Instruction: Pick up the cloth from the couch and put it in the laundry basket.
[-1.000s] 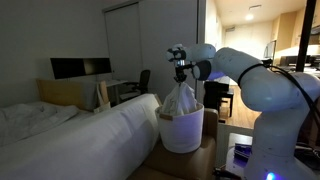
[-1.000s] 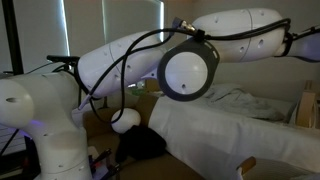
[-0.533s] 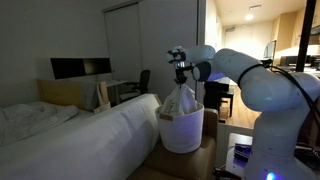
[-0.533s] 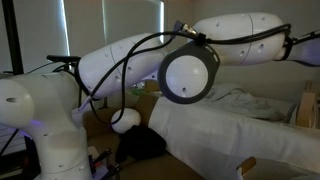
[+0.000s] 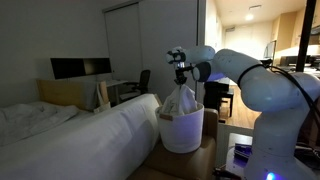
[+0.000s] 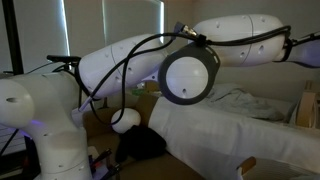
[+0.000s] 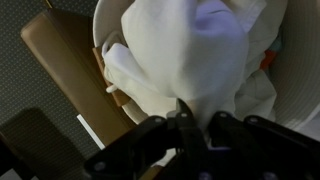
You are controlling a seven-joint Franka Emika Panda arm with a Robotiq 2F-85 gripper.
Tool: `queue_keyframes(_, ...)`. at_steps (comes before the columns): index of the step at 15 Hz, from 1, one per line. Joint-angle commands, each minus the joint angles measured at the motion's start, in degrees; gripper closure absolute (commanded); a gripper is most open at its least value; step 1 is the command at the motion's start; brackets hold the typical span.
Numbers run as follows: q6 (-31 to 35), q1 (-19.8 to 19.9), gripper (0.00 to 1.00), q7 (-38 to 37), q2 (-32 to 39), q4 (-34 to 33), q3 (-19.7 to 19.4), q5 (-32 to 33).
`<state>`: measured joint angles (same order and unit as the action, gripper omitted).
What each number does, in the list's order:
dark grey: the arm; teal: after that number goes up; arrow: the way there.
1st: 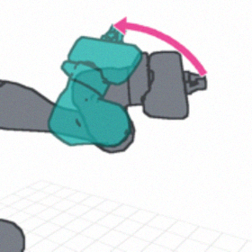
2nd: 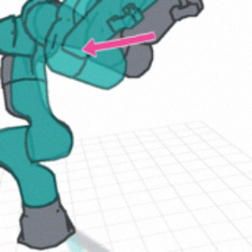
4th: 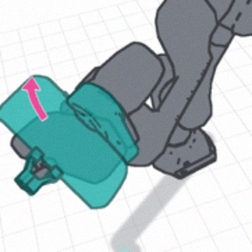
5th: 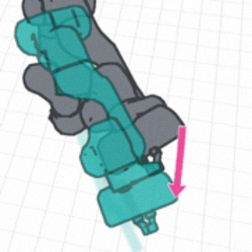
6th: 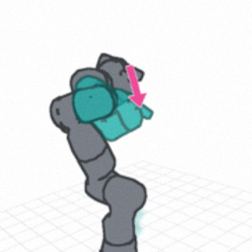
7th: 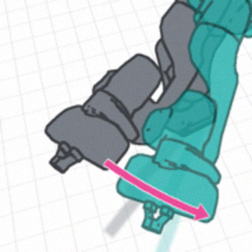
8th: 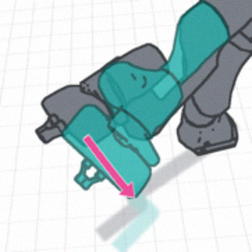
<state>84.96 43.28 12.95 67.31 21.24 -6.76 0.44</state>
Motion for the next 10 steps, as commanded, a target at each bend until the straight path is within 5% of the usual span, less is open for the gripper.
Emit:
queue_keyframes(1,1.21,-0.28,0.9,0.56,0.54,0.59,0.53,0.5)
queue_keyframes(10,-0.22,-1.84,0.89,4.12,6.85,0.62,1.2,0.5)
